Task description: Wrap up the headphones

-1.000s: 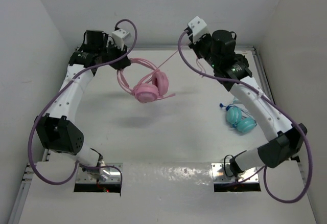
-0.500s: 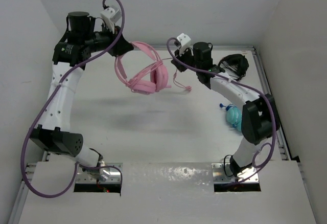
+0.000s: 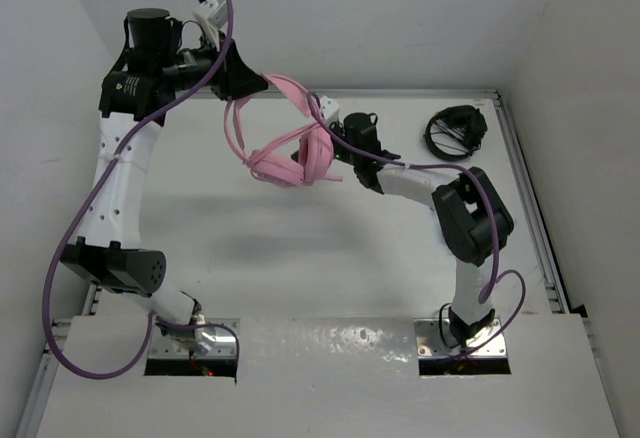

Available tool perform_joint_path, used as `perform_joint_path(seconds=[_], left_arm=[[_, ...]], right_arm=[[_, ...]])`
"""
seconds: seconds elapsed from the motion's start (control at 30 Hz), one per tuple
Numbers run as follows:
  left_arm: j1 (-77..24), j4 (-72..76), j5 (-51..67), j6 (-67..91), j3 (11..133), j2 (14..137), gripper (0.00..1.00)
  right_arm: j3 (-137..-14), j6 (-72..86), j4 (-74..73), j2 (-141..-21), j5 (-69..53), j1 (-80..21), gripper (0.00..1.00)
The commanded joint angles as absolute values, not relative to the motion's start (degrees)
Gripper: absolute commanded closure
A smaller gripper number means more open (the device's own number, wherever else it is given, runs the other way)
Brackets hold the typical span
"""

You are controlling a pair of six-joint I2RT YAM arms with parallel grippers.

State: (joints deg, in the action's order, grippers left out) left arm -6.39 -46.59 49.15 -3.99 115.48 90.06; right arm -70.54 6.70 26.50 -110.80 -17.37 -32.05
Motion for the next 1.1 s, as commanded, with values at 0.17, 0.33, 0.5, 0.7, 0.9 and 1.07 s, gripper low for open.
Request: perform_joint_path(seconds=[0.17,0.33,0.5,0.7,0.9,1.07], left_arm=[[-5.98,-43.33,55.28,0.86,120.41,90.26,1.0],[-5.19,-43.33,56.95,2.72,123.74,91.58,1.0],[-4.04,-42.63,57.57,4.83,126.91,92.46,1.0],[-3.69,-40.35,59.14,9.3,128.85,93.16,1.0],[-2.55,-37.71,59.68,12.13,128.85,93.08,1.0],[1.83,-34.02,62.31,16.34,128.58,92.9,1.0]], right_arm=[[-63.47,6.85,32.15,-112.06,-16.52,-31.73,0.15],[-59.15,10.19,38.4,-112.24,-16.61,-31.73,0.13],[-56.35,17.04,46.74,-113.55,-16.35,-31.73,0.13],[-53.79,26.71,61.51,-115.49,-13.73,-32.17,0.19],[-54.76,29.97,63.81,-118.21,-13.36,-33.4,0.52],[-50.11,30.06,63.99,-116.38,-12.39,-33.66,0.45]])
